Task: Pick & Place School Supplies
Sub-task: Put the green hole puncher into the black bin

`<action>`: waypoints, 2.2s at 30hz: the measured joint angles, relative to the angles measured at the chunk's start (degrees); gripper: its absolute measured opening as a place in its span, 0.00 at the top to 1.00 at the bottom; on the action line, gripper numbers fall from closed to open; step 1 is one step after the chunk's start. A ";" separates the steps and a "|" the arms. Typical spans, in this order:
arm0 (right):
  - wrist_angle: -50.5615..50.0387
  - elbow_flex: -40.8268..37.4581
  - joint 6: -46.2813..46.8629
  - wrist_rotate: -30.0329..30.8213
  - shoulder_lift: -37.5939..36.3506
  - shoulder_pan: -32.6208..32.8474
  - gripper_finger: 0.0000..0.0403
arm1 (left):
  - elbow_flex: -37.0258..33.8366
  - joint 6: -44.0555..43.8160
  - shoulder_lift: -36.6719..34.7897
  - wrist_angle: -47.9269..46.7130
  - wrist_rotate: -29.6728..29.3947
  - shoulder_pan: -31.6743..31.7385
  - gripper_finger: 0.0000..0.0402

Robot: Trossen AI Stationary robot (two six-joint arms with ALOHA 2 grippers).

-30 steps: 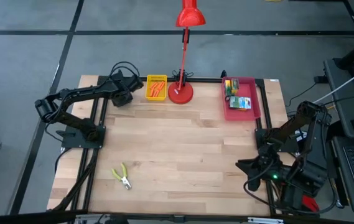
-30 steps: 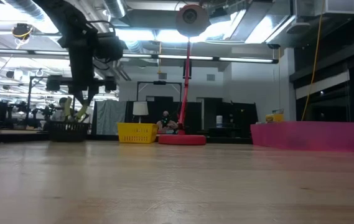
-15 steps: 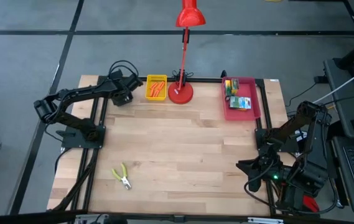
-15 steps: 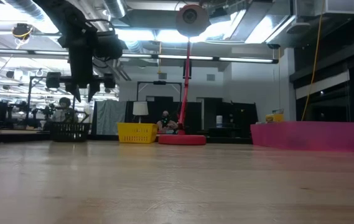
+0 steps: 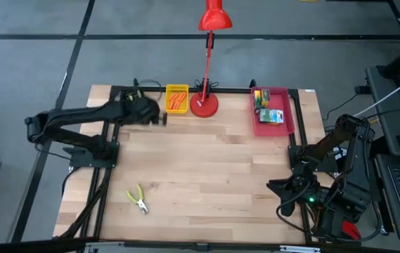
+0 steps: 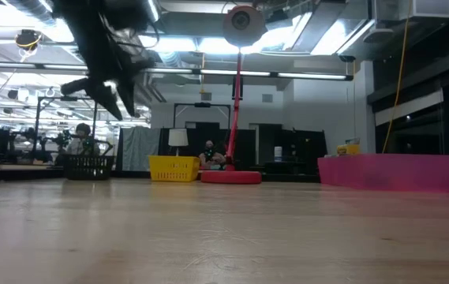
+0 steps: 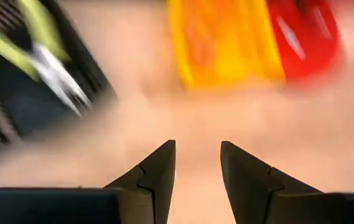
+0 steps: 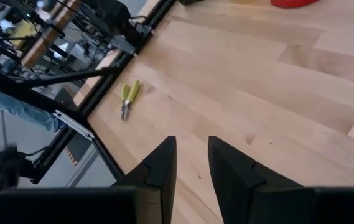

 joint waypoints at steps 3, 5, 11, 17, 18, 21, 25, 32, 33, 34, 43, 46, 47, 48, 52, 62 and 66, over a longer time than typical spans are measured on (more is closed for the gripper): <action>0.00 0.00 -0.46 1.54 0.00 0.00 0.77 | 0.00 -6.11 -1.40 -4.00 7.77 -9.54 0.69; 0.02 0.00 -0.69 2.07 0.00 0.00 0.77 | 0.00 -13.30 -2.08 -5.65 9.55 -17.55 0.69; 0.44 0.00 -0.91 2.83 0.00 0.00 0.77 | 0.00 -39.21 -1.46 -6.14 6.85 -42.00 0.76; 0.90 0.02 -1.33 4.26 0.00 0.00 0.77 | 0.00 -61.40 2.53 -7.71 8.98 -59.32 0.86; 0.91 0.02 -1.34 4.43 0.00 0.00 0.77 | 0.00 -64.39 3.32 -7.70 9.91 -61.07 0.88; 0.91 0.02 -1.72 4.41 0.00 0.00 0.77 | -0.05 -68.40 5.86 -5.40 11.24 -64.50 0.92; 0.91 0.02 -1.74 4.41 0.00 0.00 0.77 | -0.04 -67.42 9.29 -1.71 14.39 -64.58 0.94; 1.94 0.02 -2.20 4.40 0.00 0.00 0.77 | -0.04 -66.82 13.98 -2.91 20.57 -64.69 0.92; 2.36 0.02 -2.59 4.41 0.00 0.00 0.77 | -0.04 -66.67 14.41 -3.05 20.48 -64.71 0.92; 2.65 0.02 -2.80 4.41 0.00 0.00 0.77 | -0.04 -66.18 14.81 -3.53 20.46 -64.71 0.91; 4.57 0.02 -4.34 4.13 0.00 0.00 0.77 | -0.07 -28.91 14.30 4.14 21.56 -65.82 0.90; 4.79 0.02 -4.52 3.02 0.00 0.00 0.77 | 0.00 -14.85 13.95 9.64 27.17 -66.35 0.90; 4.86 0.02 -4.55 2.82 0.00 0.02 0.77 | 0.00 -11.73 13.91 9.84 29.75 -66.54 0.90; 5.08 0.02 -4.63 2.60 0.00 0.03 0.77 | 0.00 -8.84 13.97 10.02 32.29 -66.77 0.90; 6.63 0.02 -6.13 2.38 0.00 0.04 0.77 | -0.04 2.37 13.98 7.74 37.74 -67.91 0.90; 8.17 0.02 -7.48 -1.35 0.00 0.04 0.77 | 1.00 30.25 14.25 -3.41 27.77 -68.40 0.99; 8.15 0.02 -7.16 -1.87 0.00 -0.09 0.77 | 3.46 41.54 14.89 -4.69 21.35 -67.94 0.98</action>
